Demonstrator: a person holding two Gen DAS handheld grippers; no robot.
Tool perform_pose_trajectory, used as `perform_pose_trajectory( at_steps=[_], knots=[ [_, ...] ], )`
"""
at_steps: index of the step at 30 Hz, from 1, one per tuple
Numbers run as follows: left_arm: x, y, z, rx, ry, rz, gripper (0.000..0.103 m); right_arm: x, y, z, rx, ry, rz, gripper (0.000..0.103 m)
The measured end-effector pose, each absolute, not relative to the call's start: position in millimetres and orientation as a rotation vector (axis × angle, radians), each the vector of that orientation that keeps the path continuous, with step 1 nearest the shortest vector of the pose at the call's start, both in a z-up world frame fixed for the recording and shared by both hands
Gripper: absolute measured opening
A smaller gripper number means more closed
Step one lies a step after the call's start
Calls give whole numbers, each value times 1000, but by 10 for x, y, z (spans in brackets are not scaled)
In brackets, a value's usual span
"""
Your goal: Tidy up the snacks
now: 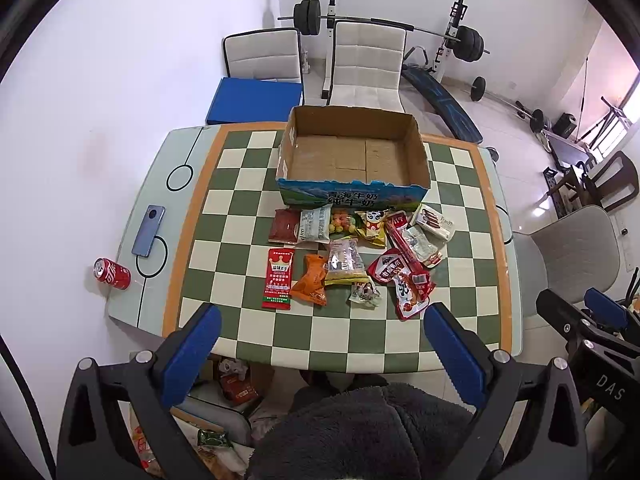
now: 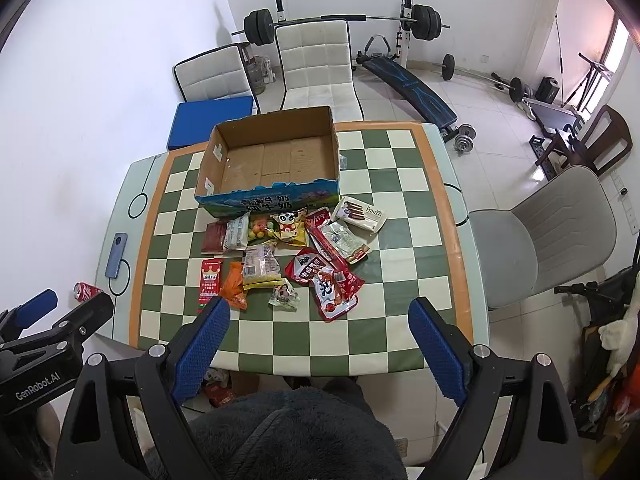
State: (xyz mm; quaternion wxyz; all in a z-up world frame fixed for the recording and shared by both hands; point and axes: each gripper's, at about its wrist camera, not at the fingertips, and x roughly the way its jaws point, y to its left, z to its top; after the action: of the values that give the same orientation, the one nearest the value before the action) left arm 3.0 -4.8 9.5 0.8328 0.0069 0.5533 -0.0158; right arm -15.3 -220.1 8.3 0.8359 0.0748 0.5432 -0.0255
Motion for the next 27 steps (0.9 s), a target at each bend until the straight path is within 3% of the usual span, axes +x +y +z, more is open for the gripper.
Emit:
perform_pose_trajectory(
  at_steps=[27],
  knots=[
    [32,-198,147,16,1177,-41,103,-87,-2138,173,154,1142,-51,93]
  ],
)
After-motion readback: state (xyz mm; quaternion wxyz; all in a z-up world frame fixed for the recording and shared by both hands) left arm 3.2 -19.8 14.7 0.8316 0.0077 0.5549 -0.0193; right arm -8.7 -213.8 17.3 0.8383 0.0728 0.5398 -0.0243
